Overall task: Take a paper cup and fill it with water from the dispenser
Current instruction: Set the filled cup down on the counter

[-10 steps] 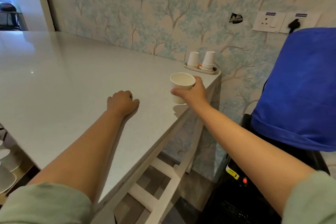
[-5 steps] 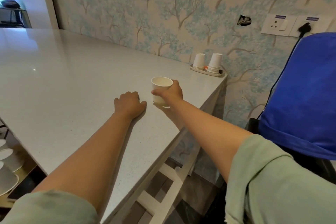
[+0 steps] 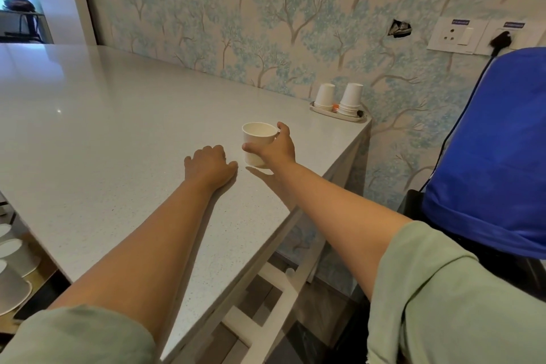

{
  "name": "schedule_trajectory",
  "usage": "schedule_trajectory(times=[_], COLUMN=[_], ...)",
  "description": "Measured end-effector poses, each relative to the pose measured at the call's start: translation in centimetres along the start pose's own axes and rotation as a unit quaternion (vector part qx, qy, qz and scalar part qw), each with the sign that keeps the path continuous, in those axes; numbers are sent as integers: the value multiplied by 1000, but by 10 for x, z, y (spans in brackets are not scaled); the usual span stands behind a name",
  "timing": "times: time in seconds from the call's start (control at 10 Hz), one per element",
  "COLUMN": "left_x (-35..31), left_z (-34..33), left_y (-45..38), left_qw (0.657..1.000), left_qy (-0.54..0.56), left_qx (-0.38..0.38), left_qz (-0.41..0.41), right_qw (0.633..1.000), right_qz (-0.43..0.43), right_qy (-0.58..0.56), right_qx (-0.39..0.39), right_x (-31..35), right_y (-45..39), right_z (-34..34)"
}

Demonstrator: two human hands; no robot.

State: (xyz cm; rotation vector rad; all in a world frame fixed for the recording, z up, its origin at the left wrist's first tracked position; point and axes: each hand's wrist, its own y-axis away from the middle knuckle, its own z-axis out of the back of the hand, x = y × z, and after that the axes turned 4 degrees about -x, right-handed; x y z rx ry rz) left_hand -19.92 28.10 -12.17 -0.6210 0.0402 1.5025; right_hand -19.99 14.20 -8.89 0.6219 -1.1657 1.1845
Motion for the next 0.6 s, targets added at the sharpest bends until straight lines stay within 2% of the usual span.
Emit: schedule_trajectory(times=[0.4,0.5,0.6], left_x=[-7,-10,-35], left_z=[8,18,26], left_y=[14,26,43], left_qw=[1000,997,973], left_qy=[-1,22,76], left_qx=[-5,-70,-216], left_qz=[16,30,-26], right_qw=[999,999,998], right_qz=[12,8,5], right_qy=[-22,-34,-52], right_qx=[-22,-32,-46], right_x=[-12,-19,-22], right_y=[17,21,29], right_z=[66,85,105])
